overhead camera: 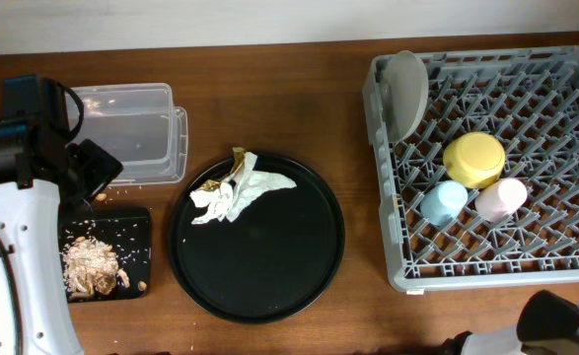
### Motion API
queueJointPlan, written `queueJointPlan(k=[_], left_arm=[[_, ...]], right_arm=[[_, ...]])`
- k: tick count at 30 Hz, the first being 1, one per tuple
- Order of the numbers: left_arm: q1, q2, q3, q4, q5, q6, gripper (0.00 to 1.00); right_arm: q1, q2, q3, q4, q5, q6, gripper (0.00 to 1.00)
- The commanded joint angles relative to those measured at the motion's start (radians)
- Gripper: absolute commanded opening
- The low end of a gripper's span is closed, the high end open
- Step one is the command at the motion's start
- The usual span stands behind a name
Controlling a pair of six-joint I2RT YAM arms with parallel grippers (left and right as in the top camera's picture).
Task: Sort waste into correct bins and load items into the dishwasher rack
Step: 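Withdraw the right gripper to the rack's lower right, then move the left gripper to the crumpled white tissue and grasp it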
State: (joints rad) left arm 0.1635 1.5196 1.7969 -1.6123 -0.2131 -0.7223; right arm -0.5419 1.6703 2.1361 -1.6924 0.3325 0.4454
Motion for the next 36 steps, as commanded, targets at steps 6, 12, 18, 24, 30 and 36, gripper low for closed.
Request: queueJointPlan(k=[6, 12, 18, 24, 30, 36], left_arm=[[0.003, -0.009, 0.0, 0.041, 0.015, 0.004, 0.99], [-0.02, -0.009, -0.012, 0.092, 0.424, 0.053, 0.99], [-0.252, 0.01, -0.105, 0.306, 0.429, 0.276, 0.89], [-0.435, 0.095, -0.261, 0.538, 0.232, 0.272, 0.76], [-0.497, 0.254, -0.332, 0.674, 0.229, 0.246, 0.58], [-0.523, 0.431, -0.332, 0.755, 0.214, 0.268, 0.52]], right_arm=[[-0.002, 0.02, -0.005, -0.003, 0.019, 0.012, 0.99], [-0.002, 0.02, -0.005, -0.003, 0.019, 0.012, 0.99], [-0.002, 0.02, -0.005, -0.003, 0.019, 0.012, 0.99], [-0.002, 0.02, -0.005, -0.003, 0.019, 0.012, 0.99], [-0.002, 0.02, -0.005, -0.003, 0.019, 0.012, 0.99], [-0.002, 0.02, -0.005, -0.003, 0.019, 0.012, 0.99]])
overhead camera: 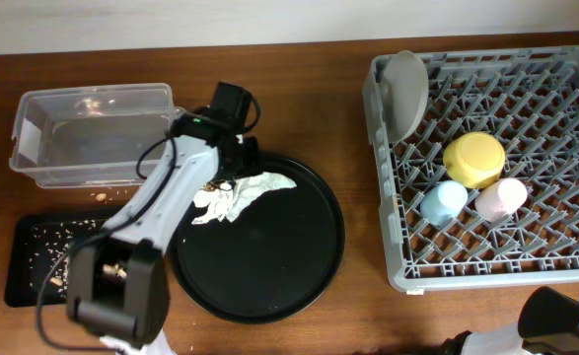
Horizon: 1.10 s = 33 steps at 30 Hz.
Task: Sort waste into correct bins and load items into the dishwasher rack
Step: 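Move the left gripper to the crumpled white tissue and grasp it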
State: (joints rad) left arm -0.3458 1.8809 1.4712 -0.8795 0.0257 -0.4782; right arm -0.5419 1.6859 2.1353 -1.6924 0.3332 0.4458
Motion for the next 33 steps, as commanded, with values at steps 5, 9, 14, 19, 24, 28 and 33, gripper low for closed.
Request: queueJointPlan(k=[5, 9, 14, 19, 24, 28, 33], left_arm=[[-0.023, 0.148, -0.006, 0.041, -0.098, 0.024, 0.49], [-0.028, 0.161, -0.006, 0.041, -0.094, 0.024, 0.4], [-0.05, 0.158, -0.005, 0.033, -0.094, 0.024, 0.2], [-0.076, 0.105, 0.02, -0.026, -0.093, 0.024, 0.01], [-0.09, 0.027, 0.022, -0.055, -0.067, 0.024, 0.01], [-0.09, -0.063, 0.022, -0.064, 0.019, 0.024, 0.01], [-0.08, -0.259, 0.024, -0.051, 0.007, -0.026, 0.01]], right_arm=[[-0.002, 0.005, -0.005, -0.003, 0.018, 0.012, 0.99], [-0.002, 0.005, -0.005, -0.003, 0.018, 0.012, 0.99], [-0.002, 0.005, -0.005, -0.003, 0.018, 0.012, 0.99], [-0.002, 0.005, -0.005, -0.003, 0.018, 0.012, 0.99], [-0.002, 0.005, -0.005, -0.003, 0.018, 0.012, 0.99], [-0.002, 0.005, -0.004, -0.003, 0.018, 0.012, 0.99], [-0.002, 0.005, -0.005, -0.003, 0.018, 0.012, 0.99]])
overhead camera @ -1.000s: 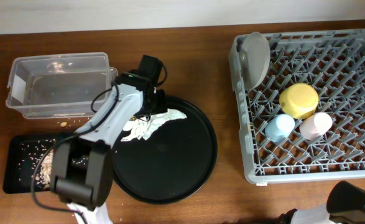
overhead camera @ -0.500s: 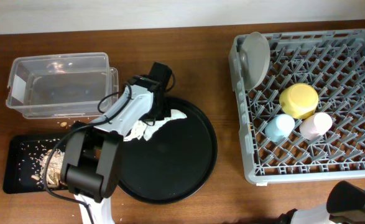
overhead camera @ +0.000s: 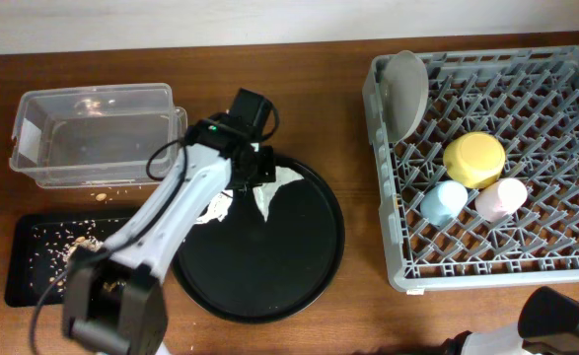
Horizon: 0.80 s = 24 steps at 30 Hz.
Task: Sort waste into correct bins and load items into the dishwasher rack
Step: 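Move the left gripper to the crumpled white tissue and grasp it, then carry the tissue with the left gripper into the clear plastic container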
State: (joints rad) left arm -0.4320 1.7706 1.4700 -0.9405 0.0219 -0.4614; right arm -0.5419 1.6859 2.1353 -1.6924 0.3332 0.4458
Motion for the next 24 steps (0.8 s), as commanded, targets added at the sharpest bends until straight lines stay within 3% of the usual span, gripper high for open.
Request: queueJointPlan(k=[1, 9, 15, 20, 24], left_arm=[[0.014, -0.185, 0.026, 0.017, -0.015, -0.062, 0.01], [0.207, -0.354, 0.025, 0.128, -0.19, -0.158, 0.01], [0.37, -0.286, 0.023, 0.253, -0.283, -0.177, 0.01], [0.474, -0.178, 0.023, 0.407, -0.284, -0.177, 0.01], [0.525, -0.099, 0.023, 0.442, -0.285, -0.177, 0.01]], right_arm=[[-0.002, 0.005, -0.005, -0.003, 0.018, 0.012, 0.99], [-0.002, 0.005, -0.004, -0.003, 0.018, 0.012, 0.99], [-0.002, 0.005, -0.005, -0.003, 0.018, 0.012, 0.99], [-0.002, 0.005, -0.004, -0.003, 0.018, 0.012, 0.99], [-0.002, 0.005, -0.004, -0.003, 0.018, 0.012, 0.99]])
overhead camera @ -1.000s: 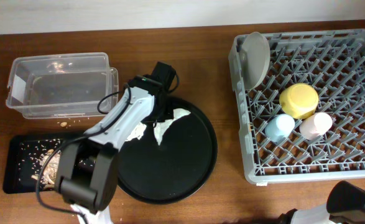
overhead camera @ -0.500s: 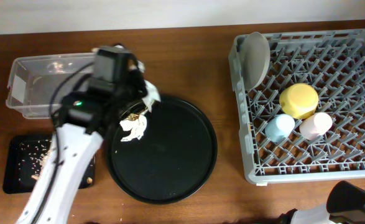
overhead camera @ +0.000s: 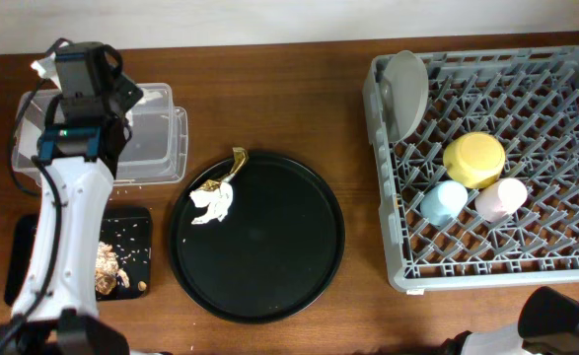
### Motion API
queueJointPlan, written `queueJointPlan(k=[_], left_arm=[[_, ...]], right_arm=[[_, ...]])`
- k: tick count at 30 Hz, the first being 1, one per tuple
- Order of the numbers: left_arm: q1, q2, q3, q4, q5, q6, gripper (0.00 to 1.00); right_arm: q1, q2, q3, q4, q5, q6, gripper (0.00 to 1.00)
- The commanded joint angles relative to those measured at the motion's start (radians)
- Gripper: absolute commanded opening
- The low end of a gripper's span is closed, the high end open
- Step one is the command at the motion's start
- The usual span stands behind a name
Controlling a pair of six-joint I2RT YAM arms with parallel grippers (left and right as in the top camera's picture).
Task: Sort waste into correct bins and load items into the dishwasher rack
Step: 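Carry the tissue with the left gripper into the clear plastic container, then open the left gripper to drop the tissue in the container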
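My left gripper [overhead camera: 90, 97] hangs over the clear plastic bin [overhead camera: 156, 148] at the back left. White napkin [overhead camera: 152, 96] peeks out on both sides of it, so it looks shut on the napkin. On the black round plate [overhead camera: 269, 256] a small white scrap [overhead camera: 213, 201] and a gold wrapper [overhead camera: 232, 168] lie at the upper left rim. The fingers themselves are hidden under the wrist. My right gripper is out of view; only a dark part of that arm [overhead camera: 557, 318] shows at the bottom right.
A black tray [overhead camera: 131, 232] with food crumbs lies front left, partly under my left arm. The grey dish rack [overhead camera: 526, 256] on the right holds a grey plate [overhead camera: 407, 91], a yellow bowl [overhead camera: 474, 158], a blue cup [overhead camera: 444, 200] and a pink cup [overhead camera: 502, 197].
My left gripper was on the napkin at the plate's upper left rim and is now over the clear bin. Most of the napkin has left the plate; a small scrap and the wrapper remain.
At first my left gripper was beside the clear bin, above the crumb tray, with the napkin and wrapper on the plate. Then it was at the napkin on the plate's rim, then down on it. Now it is over the bin with the napkin.
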State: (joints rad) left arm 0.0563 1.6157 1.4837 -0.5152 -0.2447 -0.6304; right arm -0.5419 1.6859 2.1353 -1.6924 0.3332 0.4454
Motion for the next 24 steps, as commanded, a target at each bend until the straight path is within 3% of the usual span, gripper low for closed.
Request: queueJointPlan(k=[1, 2, 3, 4, 5, 7, 11, 16, 20, 21, 23, 24], left_arm=[[0.046, 0.067, 0.009, 0.021, -0.018, -0.008, 0.02], [0.057, 0.078, 0.009, 0.025, -0.018, -0.008, 0.07], [0.065, 0.084, 0.009, 0.025, -0.017, -0.009, 0.23], [0.072, 0.086, 0.009, 0.025, -0.013, -0.009, 0.48], [0.078, 0.086, 0.009, 0.022, -0.009, -0.009, 0.81], [0.079, 0.082, 0.01, 0.021, -0.002, -0.008, 0.93], [0.078, 0.028, 0.01, -0.026, 0.174, 0.026, 0.94], [0.077, -0.068, 0.01, -0.205, 0.538, 0.158, 0.94], [0.019, -0.071, -0.001, -0.409, 0.603, 0.173, 0.94], [-0.011, -0.068, -0.017, -0.449, 0.585, 0.196, 0.92], [-0.078, -0.06, -0.061, -0.483, 0.535, 0.225, 0.73], [-0.105, -0.057, -0.086, -0.485, 0.507, 0.225, 0.68]], right_arm=[[-0.002, 0.005, -0.005, -0.003, 0.018, 0.012, 0.99], [-0.002, 0.005, -0.005, -0.003, 0.018, 0.012, 0.99], [-0.002, 0.005, -0.005, -0.003, 0.018, 0.012, 0.99], [-0.002, 0.005, -0.005, -0.003, 0.018, 0.012, 0.99], [-0.002, 0.005, -0.004, -0.003, 0.018, 0.012, 0.99], [-0.002, 0.005, -0.005, -0.003, 0.018, 0.012, 0.99], [-0.002, 0.005, -0.005, -0.003, 0.018, 0.012, 0.99], [-0.002, 0.005, -0.004, -0.003, 0.018, 0.012, 0.98], [-0.002, 0.005, -0.004, -0.003, 0.018, 0.012, 0.99], [-0.002, 0.005, -0.005, -0.003, 0.018, 0.012, 0.99], [-0.002, 0.005, -0.005, -0.003, 0.018, 0.012, 0.99], [-0.002, 0.005, -0.005, -0.003, 0.018, 0.012, 0.99]])
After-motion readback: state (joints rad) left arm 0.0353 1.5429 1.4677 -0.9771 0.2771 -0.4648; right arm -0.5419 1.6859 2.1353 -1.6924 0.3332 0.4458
